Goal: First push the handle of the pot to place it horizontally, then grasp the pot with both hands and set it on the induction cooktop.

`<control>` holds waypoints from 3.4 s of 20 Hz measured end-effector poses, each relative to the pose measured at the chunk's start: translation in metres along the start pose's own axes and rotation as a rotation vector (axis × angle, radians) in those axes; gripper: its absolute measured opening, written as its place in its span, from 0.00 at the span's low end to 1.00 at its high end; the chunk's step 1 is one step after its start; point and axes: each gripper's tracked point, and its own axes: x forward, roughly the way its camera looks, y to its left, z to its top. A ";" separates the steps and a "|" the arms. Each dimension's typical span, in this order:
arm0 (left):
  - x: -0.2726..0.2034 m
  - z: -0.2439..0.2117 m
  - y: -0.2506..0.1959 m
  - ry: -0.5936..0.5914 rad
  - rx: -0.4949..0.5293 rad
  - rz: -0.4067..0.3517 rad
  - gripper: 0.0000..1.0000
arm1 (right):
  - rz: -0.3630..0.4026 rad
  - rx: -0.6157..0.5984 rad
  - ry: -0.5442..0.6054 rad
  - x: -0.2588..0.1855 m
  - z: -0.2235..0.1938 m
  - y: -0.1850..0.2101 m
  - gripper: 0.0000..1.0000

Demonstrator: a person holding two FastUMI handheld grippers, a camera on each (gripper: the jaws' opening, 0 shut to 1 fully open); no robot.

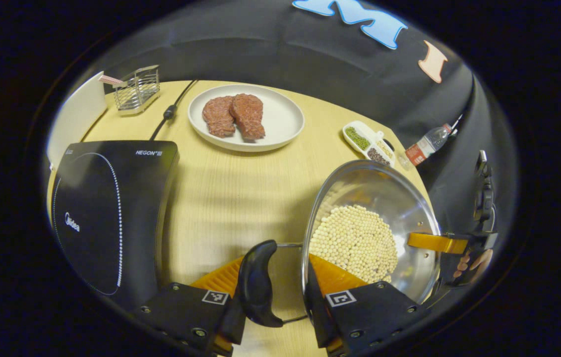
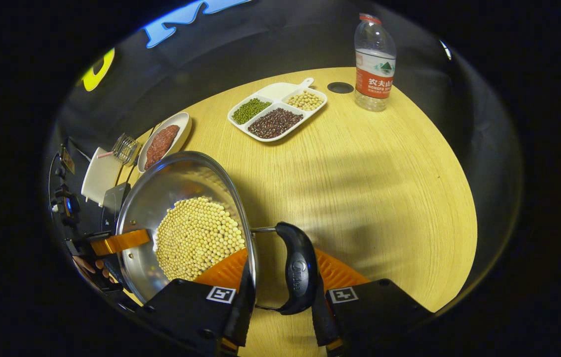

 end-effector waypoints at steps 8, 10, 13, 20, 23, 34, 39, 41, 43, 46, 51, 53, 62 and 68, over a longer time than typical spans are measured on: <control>-0.060 -0.012 -0.009 -0.035 0.048 -0.006 0.56 | -0.015 0.070 0.004 -0.056 -0.043 0.016 0.54; -0.077 -0.016 -0.006 -0.043 0.074 -0.012 0.60 | -0.021 0.077 -0.012 -0.072 -0.056 0.025 0.51; -0.103 -0.026 0.001 -0.046 0.084 -0.032 0.56 | -0.022 0.084 -0.038 -0.091 -0.074 0.043 0.54; -0.152 -0.047 0.033 -0.064 0.089 -0.044 0.57 | -0.023 0.073 -0.085 -0.118 -0.105 0.087 0.51; -0.172 -0.055 0.051 -0.071 0.086 -0.038 0.55 | -0.022 0.070 -0.086 -0.124 -0.118 0.108 0.54; -0.235 -0.055 0.140 -0.112 0.021 0.044 0.57 | 0.037 0.003 -0.074 -0.106 -0.123 0.202 0.51; -0.244 -0.044 0.191 -0.130 -0.014 0.092 0.59 | 0.073 -0.032 -0.046 -0.089 -0.115 0.246 0.54; -0.246 -0.042 0.206 -0.138 -0.031 0.104 0.55 | 0.078 -0.049 -0.056 -0.084 -0.106 0.261 0.51; -0.250 -0.039 0.223 -0.144 -0.048 0.116 0.59 | 0.082 -0.064 -0.062 -0.077 -0.100 0.275 0.50; -0.254 -0.031 0.246 -0.152 -0.064 0.132 0.60 | 0.095 -0.074 -0.058 -0.066 -0.090 0.295 0.54; -0.244 -0.011 0.282 -0.156 -0.064 0.149 0.55 | 0.098 -0.070 -0.061 -0.043 -0.078 0.320 0.50; -0.240 -0.007 0.294 -0.150 -0.065 0.150 0.52 | 0.101 -0.070 -0.065 -0.034 -0.073 0.330 0.53; -0.222 0.032 0.346 -0.181 -0.058 0.162 0.59 | 0.117 -0.081 -0.102 0.003 -0.034 0.365 0.53; -0.212 0.046 0.368 -0.186 -0.051 0.159 0.59 | 0.121 -0.076 -0.111 0.021 -0.024 0.383 0.50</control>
